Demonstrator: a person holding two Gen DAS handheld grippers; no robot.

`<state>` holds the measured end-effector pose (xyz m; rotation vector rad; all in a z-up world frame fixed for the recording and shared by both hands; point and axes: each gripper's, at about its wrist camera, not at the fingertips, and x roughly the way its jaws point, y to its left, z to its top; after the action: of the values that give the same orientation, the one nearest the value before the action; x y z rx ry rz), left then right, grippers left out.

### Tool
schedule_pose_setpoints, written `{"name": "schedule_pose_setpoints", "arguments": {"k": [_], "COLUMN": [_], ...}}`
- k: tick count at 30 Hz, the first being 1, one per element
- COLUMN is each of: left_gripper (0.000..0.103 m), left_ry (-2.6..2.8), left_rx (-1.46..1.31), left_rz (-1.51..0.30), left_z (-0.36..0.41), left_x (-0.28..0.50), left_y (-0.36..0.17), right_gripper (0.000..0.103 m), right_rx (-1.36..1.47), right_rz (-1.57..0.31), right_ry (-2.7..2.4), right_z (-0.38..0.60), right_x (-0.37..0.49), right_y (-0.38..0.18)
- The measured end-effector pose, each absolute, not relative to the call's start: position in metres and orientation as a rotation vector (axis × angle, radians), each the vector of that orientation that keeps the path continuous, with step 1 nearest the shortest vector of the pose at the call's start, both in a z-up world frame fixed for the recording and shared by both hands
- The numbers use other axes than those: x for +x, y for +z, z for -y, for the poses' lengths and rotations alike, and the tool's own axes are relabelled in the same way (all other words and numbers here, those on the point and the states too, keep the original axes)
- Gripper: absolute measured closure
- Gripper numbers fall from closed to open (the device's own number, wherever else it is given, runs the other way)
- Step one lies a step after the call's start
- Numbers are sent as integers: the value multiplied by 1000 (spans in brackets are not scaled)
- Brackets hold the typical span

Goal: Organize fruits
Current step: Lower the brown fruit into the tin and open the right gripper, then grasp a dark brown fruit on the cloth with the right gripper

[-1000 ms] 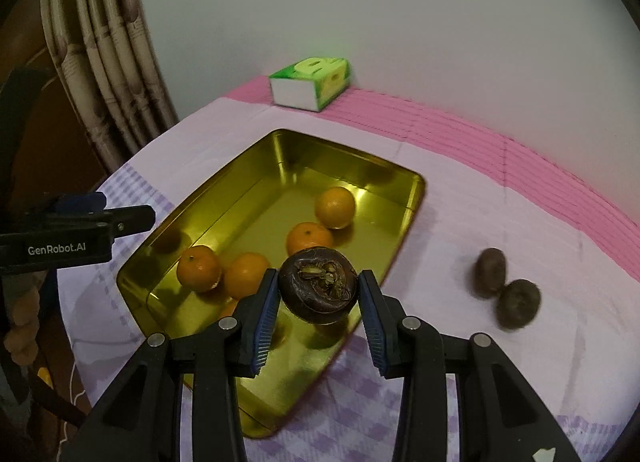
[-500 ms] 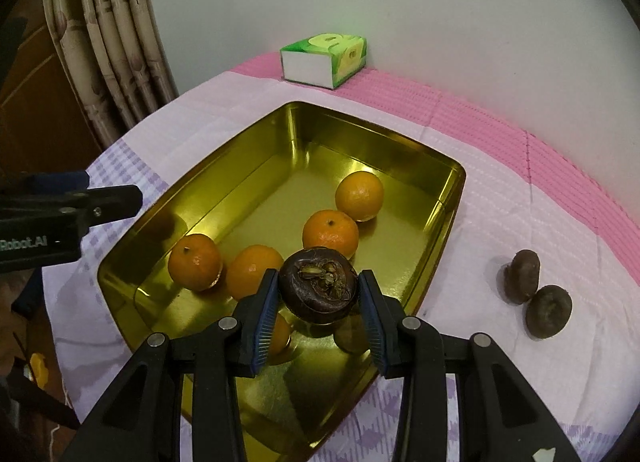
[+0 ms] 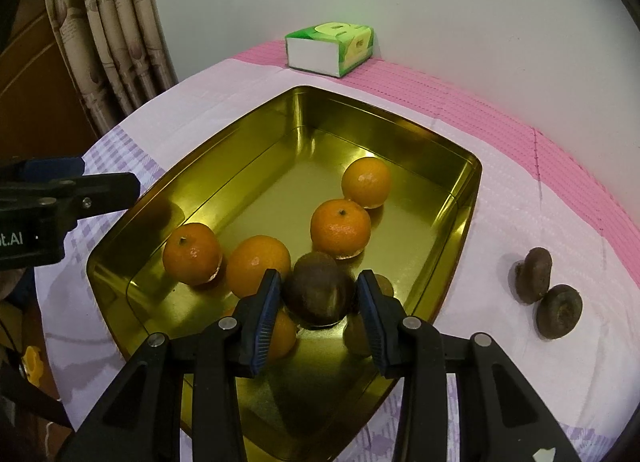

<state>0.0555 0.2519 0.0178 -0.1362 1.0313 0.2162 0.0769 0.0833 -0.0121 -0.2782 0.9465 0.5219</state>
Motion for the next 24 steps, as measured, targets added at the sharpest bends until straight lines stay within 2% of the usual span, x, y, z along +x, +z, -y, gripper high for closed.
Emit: {"name": "schedule_pose_setpoints", "arguments": {"k": [12,15,24], "left_gripper": [21,21,21], "left_ry": [192,187,173], "left_rx": [-114,-109,-93], "left_rz": [-1029,-1028,-1029], "left_z": [-247,-245,-242], "left_x": [55,55,55], "left_y": [17,17,16], "right_gripper": [62,59,59], "right_rx": [-203,-186,-124], "right_rz": [-883,-870,-891], "right_ry": [513,476,309], "right_z": [-63,-46,30], "right_x": [75,77,92], "right_y": [17,22,15]}}
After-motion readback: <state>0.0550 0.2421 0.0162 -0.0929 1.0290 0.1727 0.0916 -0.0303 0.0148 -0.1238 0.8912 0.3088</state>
